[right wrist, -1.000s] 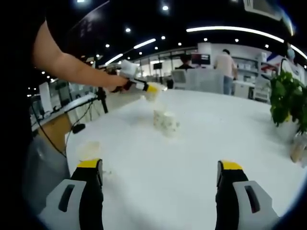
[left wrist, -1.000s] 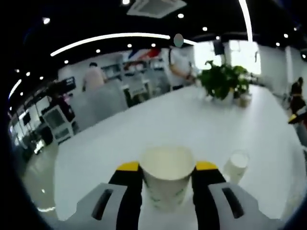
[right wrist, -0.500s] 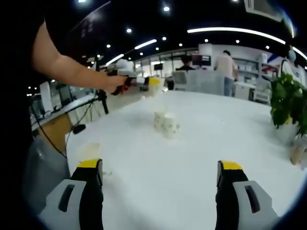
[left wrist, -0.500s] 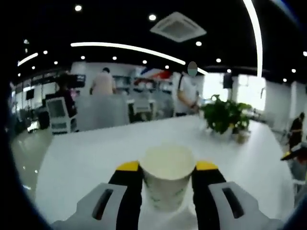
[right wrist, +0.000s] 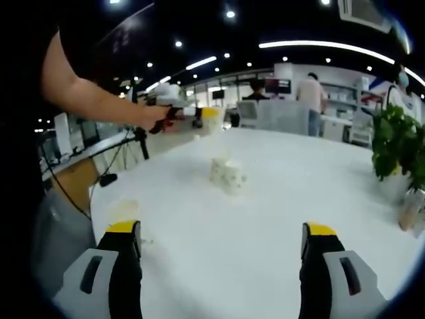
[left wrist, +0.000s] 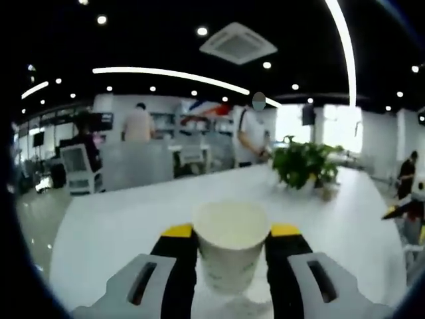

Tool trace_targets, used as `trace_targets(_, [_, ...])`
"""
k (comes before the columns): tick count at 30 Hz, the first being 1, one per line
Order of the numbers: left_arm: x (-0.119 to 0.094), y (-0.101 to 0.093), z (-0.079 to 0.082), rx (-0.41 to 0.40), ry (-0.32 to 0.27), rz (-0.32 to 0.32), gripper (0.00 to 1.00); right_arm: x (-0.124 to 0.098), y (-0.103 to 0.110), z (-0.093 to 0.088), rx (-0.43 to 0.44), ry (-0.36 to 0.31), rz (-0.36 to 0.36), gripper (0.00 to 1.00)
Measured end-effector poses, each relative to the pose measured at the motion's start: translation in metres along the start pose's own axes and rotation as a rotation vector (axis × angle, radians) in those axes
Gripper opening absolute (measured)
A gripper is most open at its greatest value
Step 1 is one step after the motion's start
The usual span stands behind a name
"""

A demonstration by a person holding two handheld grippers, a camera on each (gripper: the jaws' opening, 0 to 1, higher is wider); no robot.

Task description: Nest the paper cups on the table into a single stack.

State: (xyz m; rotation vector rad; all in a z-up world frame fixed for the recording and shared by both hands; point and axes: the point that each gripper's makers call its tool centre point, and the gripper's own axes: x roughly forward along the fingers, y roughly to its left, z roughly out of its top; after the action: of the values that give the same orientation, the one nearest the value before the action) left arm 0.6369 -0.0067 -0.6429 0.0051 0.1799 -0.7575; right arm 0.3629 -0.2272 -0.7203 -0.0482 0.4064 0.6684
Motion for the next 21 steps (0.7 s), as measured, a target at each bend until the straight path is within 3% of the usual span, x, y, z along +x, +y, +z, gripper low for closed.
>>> trace_targets(21, [-0.02,-0.037,0.016,0.011,-0.012,-0.031,0.38,-0.009,0.007,0.008,-0.014,-0.017,0.01,0.99])
